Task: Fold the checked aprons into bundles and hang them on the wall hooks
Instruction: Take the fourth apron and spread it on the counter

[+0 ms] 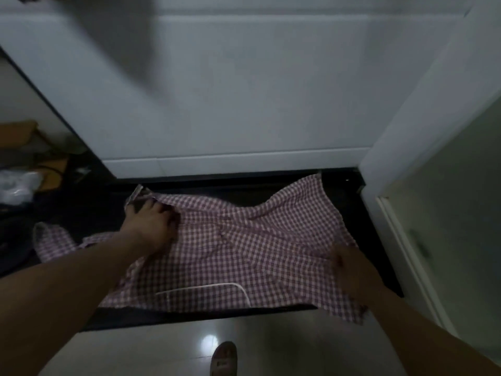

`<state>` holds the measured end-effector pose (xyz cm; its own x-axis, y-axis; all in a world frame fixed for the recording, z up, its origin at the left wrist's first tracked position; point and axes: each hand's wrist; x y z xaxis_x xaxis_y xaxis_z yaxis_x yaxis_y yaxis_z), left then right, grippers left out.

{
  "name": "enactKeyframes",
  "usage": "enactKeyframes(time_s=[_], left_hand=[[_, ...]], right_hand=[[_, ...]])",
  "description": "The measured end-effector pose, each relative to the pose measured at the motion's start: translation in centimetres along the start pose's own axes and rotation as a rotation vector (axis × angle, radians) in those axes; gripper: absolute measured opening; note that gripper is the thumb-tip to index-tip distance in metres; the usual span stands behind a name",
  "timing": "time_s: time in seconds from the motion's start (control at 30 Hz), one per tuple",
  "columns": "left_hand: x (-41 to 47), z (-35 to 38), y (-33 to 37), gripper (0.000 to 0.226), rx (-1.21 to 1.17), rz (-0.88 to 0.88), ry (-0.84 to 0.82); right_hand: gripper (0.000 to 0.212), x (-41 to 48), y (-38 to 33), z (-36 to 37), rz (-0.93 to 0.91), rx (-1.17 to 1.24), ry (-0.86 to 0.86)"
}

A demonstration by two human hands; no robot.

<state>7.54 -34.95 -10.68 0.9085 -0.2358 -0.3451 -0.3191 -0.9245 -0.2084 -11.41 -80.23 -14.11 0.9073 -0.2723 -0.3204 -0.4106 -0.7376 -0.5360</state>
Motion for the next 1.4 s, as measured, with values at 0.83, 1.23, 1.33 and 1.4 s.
enactKeyframes(time_s=[0.83,1.23,1.33,1.4], left_hand=[[-2.2,-3.2,-4.5,0.026,0.072,0.601,0.297],[-8.8,-10.9,-6.5,0.015,-0.713,0.264,-0.098],[-6.8,-12.2,-7.0,0.029,-0.724,0.082,0.162],[-4.6,-11.8,-5.8,0.034,-0.593,-0.001,0.290]], right_hand=[[0.048,2.0,0.6,-0.8,-0.194,-0.391,-0.324],[0.016,1.3,-8.0,-16.6,-0.027,-0.005,-0.579],[0.005,4.1,-10.9,-18.9,-0.070,0.087,-0.147],[0.013,6.3,-12.5,-18.4,-0.080,0.031,0.031]])
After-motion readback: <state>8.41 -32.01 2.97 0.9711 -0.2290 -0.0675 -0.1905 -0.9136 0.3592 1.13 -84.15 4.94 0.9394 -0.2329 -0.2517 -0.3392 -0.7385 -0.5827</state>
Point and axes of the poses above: each hand's wrist, its own x-axis towards the middle knuckle, its own z-axis out of the palm, y = z × x, and after that the axes turned 4 degrees about x, right-handed
